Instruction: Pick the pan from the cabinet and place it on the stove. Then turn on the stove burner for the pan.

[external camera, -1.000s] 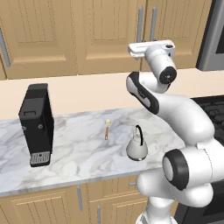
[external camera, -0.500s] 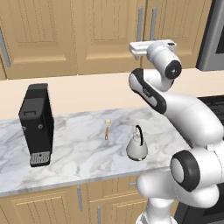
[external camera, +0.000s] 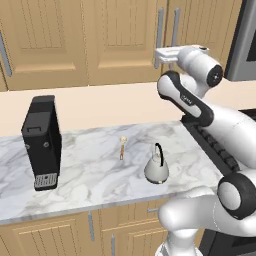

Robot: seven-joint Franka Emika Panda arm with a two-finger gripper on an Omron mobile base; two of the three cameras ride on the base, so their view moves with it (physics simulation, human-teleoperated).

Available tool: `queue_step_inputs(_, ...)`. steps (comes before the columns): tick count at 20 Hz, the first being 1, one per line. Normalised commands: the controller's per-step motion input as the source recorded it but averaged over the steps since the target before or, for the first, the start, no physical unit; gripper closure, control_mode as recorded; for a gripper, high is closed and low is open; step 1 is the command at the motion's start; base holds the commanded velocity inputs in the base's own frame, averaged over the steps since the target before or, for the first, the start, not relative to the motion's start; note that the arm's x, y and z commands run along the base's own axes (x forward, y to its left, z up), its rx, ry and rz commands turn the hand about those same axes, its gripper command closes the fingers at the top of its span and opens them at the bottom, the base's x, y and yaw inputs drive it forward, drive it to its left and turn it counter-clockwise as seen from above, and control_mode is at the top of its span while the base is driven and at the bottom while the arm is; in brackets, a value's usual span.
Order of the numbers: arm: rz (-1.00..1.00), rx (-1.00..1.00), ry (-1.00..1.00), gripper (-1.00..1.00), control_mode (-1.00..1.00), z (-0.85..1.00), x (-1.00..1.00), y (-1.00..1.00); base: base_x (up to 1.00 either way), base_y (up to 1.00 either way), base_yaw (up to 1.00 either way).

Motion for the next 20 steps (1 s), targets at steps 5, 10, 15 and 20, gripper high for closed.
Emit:
queue_step_inputs(5,0.06,0.0,0.04,1.0,-1.0,-0.08,-0.03,-0.01,0.0,0.0,0.0)
queue_step_inputs(10,0.0,0.0,0.0,1.0,-1.0,0.07,-0.49,-0.12,0.0,0.0,0.0)
queue_step_inputs(15,0.0,0.0,0.0,1.0,-1.0,0.13,-0.7,-0.26,0.0,0.0,0.0)
queue_step_inputs(20,0.0,0.0,0.06,1.0,-1.0,0.11,-0.56,-0.33,0.0,0.0,0.0)
